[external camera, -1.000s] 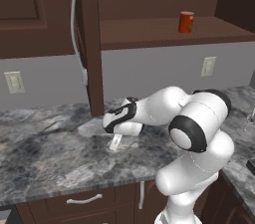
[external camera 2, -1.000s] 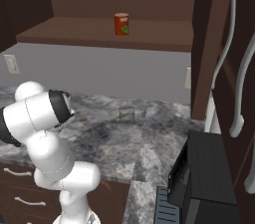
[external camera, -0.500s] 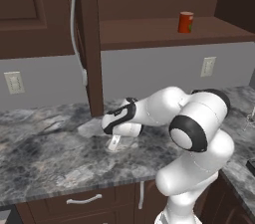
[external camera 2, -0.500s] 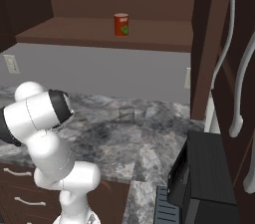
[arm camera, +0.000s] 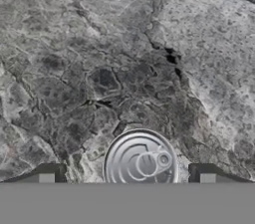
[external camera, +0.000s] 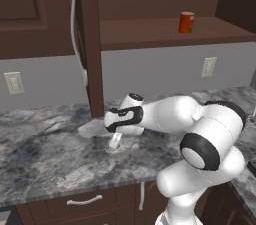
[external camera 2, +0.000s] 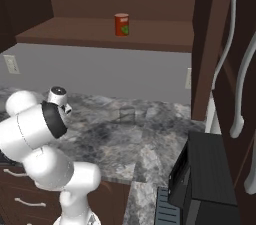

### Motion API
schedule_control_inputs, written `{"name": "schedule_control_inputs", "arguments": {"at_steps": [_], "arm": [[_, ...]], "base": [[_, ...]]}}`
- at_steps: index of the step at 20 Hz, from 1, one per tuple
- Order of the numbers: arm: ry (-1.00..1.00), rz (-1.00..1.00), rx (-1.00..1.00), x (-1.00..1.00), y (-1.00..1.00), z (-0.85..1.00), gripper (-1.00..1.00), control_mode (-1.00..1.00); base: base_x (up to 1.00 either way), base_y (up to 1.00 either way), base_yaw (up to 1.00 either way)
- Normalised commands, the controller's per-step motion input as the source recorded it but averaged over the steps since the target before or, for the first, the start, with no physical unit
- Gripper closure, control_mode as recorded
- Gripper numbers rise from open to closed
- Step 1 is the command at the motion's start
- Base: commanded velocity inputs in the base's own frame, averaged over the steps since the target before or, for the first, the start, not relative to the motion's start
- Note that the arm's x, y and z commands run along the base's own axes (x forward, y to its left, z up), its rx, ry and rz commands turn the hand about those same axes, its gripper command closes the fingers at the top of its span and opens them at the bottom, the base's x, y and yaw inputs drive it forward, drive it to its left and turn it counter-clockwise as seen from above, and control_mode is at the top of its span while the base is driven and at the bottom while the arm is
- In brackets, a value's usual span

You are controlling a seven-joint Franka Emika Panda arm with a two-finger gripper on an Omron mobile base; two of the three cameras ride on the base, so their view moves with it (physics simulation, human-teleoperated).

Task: Restock the canned food cabinet by taking the new fresh canned food from the counter and placing it in the cabinet. Then, take the old canned food from the cabinet and place it on the counter.

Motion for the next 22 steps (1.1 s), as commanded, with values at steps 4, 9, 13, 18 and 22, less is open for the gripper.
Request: {"name": "schedule_control_inputs", "arguments": {"at_steps": [4, 9, 13, 18, 22], "arm": [[-0.03, -0.01, 0.02, -0.70, -0.04, 0.83, -1.00, -1.00], [-0.06, -0.11, 0.03, -1.00, -0.23, 1.00, -1.00, -1.00], [-0.09, -0.18, 0.05, -1.00, -0.48, 1.00, -1.00, -1.00], [-0.11, -0.19, 0.04, -1.00, -0.56, 1.00, -1.00, -1.00], [-0.11, -0.22, 0.00, -1.00, -0.49, 1.00, -1.00, -1.00]], "base": [[0.00, 0.00, 0.00], [0.00, 0.00, 0.00], [0.00, 0.00, 0.00], [0.00, 0.00, 0.00], [0.00, 0.00, 0.00]]}}
